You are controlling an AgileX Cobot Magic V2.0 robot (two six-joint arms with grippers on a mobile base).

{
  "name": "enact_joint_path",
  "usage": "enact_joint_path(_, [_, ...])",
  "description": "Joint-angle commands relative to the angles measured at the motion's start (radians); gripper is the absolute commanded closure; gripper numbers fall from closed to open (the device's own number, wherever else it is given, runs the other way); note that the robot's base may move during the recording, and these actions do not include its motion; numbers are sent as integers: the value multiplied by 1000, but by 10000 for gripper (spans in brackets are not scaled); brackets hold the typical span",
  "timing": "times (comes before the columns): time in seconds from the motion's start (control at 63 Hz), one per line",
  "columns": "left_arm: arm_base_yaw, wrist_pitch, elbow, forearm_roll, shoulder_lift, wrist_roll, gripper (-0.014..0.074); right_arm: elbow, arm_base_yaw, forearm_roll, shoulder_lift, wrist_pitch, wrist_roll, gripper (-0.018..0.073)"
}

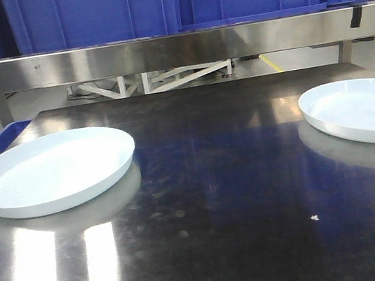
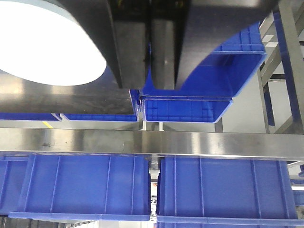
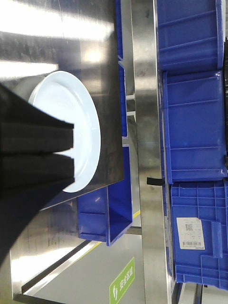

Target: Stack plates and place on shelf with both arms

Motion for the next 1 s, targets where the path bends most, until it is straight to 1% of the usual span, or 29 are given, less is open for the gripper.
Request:
enact_joint_path(0.0, [1,-86,23,-10,-19,-2,513,-15,-8,-9,-22,-82,0,502])
enact_joint_path(0.54, [1,-104,23,-10,-19,-2,513,-15,-8,-9,-22,-82,0,502])
enact_joint_path(0.667, [1,-165,23,-10,-19,-2,513,-15,-8,-9,-22,-82,0,502])
enact_joint_path(0.762, [1,-310,15,-10,-19,-2,513,-15,-8,-9,-22,-82,0,502])
enact_joint_path(0.81, [1,-346,-8,-10,-17,-2,513,-15,-8,-9,-22,-82,0,502])
enact_joint_path(0.842, [1,-341,-38,-10,-14,-2,513,-15,-8,-9,-22,-82,0,502])
enact_joint_path(0.905, [1,-276,-115,-10,2,-2,512,-15,-8,-9,-22,-82,0,502])
enact_joint_path(0.985, [1,-113,-247,16,52,-2,512,-15,-8,-9,-22,-82,0,502])
